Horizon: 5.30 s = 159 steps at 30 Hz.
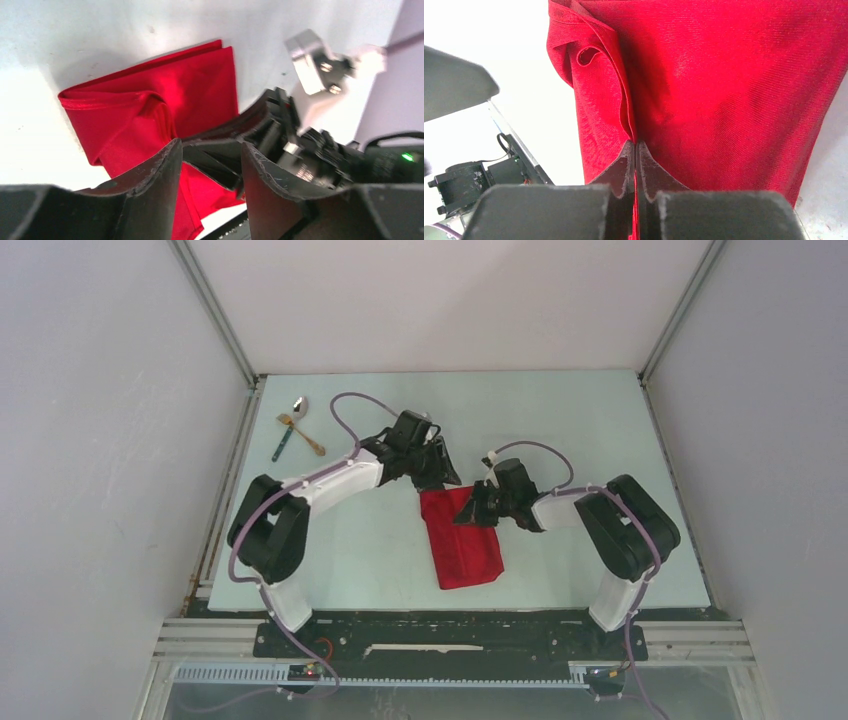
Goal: Fold the napkin into a case and place the utensils inside
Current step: Fold the lower triangle-folded napkin at the center of the board, then smooth out the 2/3-rectangle-folded napkin at the center of the board.
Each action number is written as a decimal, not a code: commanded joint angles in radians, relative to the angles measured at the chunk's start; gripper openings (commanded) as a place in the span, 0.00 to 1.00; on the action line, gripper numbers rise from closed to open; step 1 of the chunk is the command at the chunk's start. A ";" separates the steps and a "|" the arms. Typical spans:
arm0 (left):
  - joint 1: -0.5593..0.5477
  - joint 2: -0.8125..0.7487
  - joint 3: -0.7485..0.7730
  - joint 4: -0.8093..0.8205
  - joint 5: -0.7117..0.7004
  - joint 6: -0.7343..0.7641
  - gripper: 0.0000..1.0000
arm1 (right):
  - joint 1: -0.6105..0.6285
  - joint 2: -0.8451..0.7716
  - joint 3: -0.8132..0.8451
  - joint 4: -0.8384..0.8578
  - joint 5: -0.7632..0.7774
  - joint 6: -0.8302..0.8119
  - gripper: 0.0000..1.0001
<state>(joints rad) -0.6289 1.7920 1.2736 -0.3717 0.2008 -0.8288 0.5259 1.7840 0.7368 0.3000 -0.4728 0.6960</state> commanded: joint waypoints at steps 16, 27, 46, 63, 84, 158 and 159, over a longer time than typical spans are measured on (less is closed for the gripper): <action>0.106 -0.034 -0.092 0.054 0.033 0.058 0.21 | -0.004 -0.091 -0.099 0.098 0.095 0.105 0.00; 0.087 0.074 -0.051 0.085 0.062 0.047 0.10 | -0.009 -0.084 -0.103 0.110 0.096 0.115 0.00; 0.059 0.182 -0.007 0.140 0.106 0.024 0.09 | -0.005 -0.095 -0.102 0.086 0.081 0.073 0.04; 0.059 0.196 -0.020 0.146 0.126 0.045 0.08 | 0.048 -0.238 -0.021 -0.039 -0.129 -0.160 0.68; 0.060 0.201 -0.020 0.148 0.152 0.055 0.08 | -0.156 0.236 0.172 0.312 -0.367 0.123 0.18; 0.150 0.246 -0.223 0.365 0.256 0.053 0.00 | 0.060 0.217 -0.027 0.409 -0.287 0.186 0.18; 0.150 0.247 -0.223 0.366 0.257 0.053 0.00 | 0.064 0.214 -0.035 0.408 -0.285 0.184 0.18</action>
<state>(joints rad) -0.4835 2.0045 1.0874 0.0639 0.5430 -0.7967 0.5800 2.0010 0.7376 0.6643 -0.7593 0.8780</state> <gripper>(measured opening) 0.003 0.186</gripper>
